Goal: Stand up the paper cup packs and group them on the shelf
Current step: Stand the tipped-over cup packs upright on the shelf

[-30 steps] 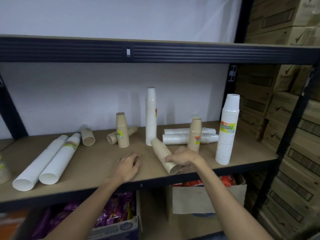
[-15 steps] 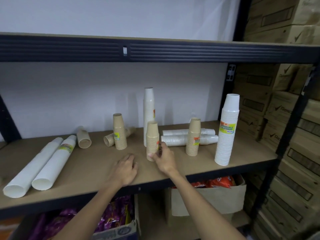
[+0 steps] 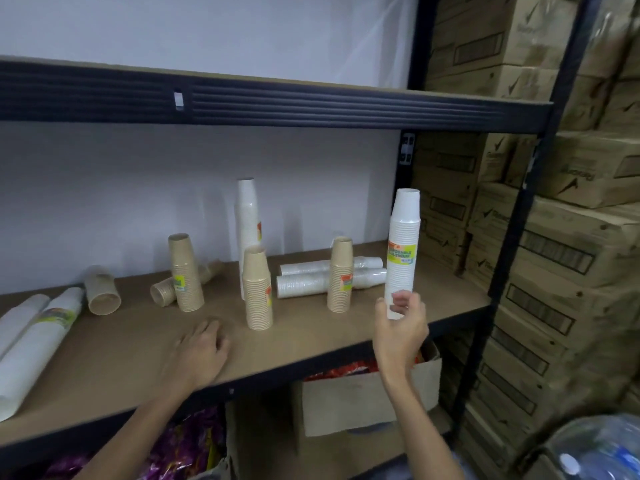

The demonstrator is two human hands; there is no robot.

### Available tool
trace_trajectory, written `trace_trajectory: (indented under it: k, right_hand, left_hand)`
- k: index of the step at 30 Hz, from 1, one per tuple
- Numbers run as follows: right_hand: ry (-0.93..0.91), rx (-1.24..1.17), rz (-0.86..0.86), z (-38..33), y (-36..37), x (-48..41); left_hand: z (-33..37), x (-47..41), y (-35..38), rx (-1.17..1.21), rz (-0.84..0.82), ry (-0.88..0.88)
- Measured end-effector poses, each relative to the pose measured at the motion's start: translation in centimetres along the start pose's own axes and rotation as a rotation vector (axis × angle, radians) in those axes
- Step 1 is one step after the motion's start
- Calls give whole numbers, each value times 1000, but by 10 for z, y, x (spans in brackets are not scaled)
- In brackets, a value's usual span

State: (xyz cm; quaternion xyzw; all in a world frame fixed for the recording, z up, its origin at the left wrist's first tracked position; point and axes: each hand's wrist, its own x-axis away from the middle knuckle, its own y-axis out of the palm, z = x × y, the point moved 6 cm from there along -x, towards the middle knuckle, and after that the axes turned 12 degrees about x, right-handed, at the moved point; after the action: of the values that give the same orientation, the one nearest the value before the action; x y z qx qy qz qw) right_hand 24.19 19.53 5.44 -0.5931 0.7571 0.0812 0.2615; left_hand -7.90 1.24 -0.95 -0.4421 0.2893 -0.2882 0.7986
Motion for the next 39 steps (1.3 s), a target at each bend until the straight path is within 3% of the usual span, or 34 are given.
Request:
trace_trajectory:
  k: [2, 6, 12, 17, 19, 22, 25, 30, 39]
  right_hand:
    - [43, 69, 19, 15, -10, -19]
    - [90, 182, -185, 38, 0, -44]
    - [60, 253, -353, 62, 25, -53]
    - [31, 263, -383, 65, 27, -56]
    - [20, 259, -385, 66, 27, -58]
    - [2, 256, -399, 68, 29, -59]
    - [-9, 269, -411, 69, 30, -63]
    - [6, 308, -404, 78, 29, -89]
    - [156, 307, -438, 98, 39, -121]
  left_hand:
    - [-1, -1, 0, -2, -2, -15]
    - [11, -1, 5, -13, -30, -102]
    - [30, 6, 7, -19, -27, -116]
    - [51, 33, -10, 57, 110, -76]
    - [60, 42, -9, 94, 142, 49]
    - [74, 45, 10, 189, -4, 362]
    - [105, 40, 34, 182, -175, 528]
    - [135, 14, 64, 204, -316, 497]
    - [131, 1, 74, 201, -298, 461]
